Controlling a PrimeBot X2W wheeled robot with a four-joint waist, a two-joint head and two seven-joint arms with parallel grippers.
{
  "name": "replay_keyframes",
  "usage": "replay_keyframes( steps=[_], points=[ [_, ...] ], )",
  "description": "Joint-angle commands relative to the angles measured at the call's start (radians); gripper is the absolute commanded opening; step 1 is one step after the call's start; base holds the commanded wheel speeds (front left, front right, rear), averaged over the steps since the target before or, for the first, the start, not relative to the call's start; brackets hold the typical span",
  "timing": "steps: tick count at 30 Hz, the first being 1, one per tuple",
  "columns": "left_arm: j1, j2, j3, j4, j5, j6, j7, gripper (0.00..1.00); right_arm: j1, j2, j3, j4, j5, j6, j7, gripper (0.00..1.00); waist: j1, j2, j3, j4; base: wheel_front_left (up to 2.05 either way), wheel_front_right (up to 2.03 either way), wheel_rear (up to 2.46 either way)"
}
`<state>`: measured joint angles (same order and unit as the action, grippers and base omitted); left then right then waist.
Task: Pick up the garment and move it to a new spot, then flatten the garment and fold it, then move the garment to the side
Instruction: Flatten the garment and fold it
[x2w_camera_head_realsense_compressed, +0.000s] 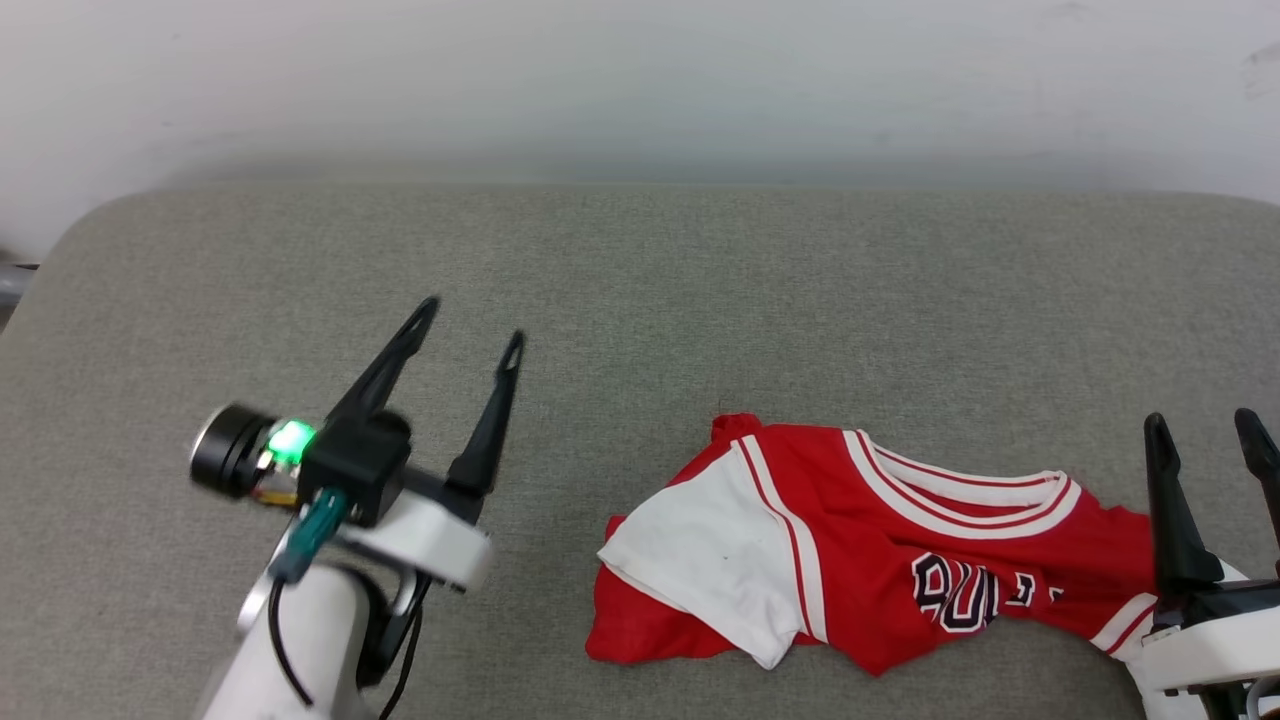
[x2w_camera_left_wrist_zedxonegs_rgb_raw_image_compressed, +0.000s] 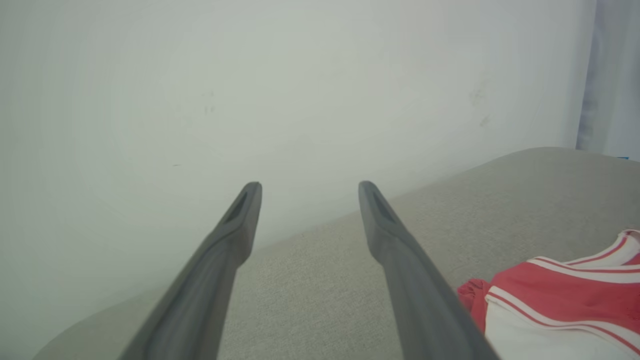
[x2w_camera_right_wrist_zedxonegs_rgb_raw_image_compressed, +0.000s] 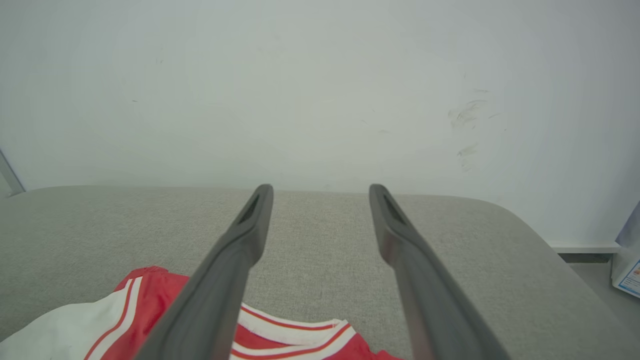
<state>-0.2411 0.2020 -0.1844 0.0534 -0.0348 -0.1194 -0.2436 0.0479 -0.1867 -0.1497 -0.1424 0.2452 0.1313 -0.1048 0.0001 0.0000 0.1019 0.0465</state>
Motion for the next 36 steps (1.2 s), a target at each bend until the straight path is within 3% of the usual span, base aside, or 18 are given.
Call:
replay_keyframes(
  steps=[1, 9, 15, 20, 24, 31, 36],
  points=[
    [-0.067, 0.028, -0.049, 0.012, -0.047, -0.008, 0.040, 1.00, 0.003, 0.007, 0.006, -0.009, -0.008, -0.001, 0.004, 1.00, -0.0001, 0.0000, 0.001, -0.009, 0.00, 0.00, 0.00],
    [-0.330, 0.272, -0.431, -0.006, -0.467, -0.009, 0.402, 1.00, 0.001, 0.018, 0.017, -0.026, -0.021, -0.001, 0.013, 1.00, -0.0001, 0.0000, 0.021, -0.056, 0.00, 0.00, 0.00],
    [-0.484, 0.378, -0.619, -0.024, -0.709, -0.009, 0.667, 1.00, -0.022, 0.022, 0.017, -0.023, -0.022, -0.001, 0.018, 1.00, -0.0001, 0.0000, 0.049, -0.085, 0.00, 0.00, 0.00],
    [-0.582, 0.396, -0.762, -0.004, -0.814, -0.009, 0.841, 1.00, -0.050, 0.012, 0.025, -0.012, -0.027, -0.001, 0.015, 1.00, -0.0001, 0.0000, 0.081, -0.107, 0.00, 0.00, 0.00],
    [-0.646, 0.388, -0.873, 0.026, -0.853, -0.009, 0.922, 1.00, -0.072, 0.009, 0.034, -0.007, -0.033, -0.001, 0.011, 1.00, -0.0001, 0.0000, 0.111, -0.128, 0.00, 0.00, 0.00],
    [-0.722, 0.382, -1.020, 0.136, -0.844, -0.009, 0.912, 1.00, -0.105, 0.013, 0.054, 0.005, -0.044, -0.001, -0.004, 1.00, -0.0001, 0.0000, 0.171, -0.166, 0.00, 0.00, 0.00],
    [-0.730, 0.369, -1.064, 0.215, -0.851, -0.009, 0.892, 1.00, -0.121, 0.017, 0.062, 0.013, -0.050, -0.001, -0.015, 1.00, -0.0001, 0.0000, 0.199, -0.181, 0.00, 0.00, 0.00]
  ],
)
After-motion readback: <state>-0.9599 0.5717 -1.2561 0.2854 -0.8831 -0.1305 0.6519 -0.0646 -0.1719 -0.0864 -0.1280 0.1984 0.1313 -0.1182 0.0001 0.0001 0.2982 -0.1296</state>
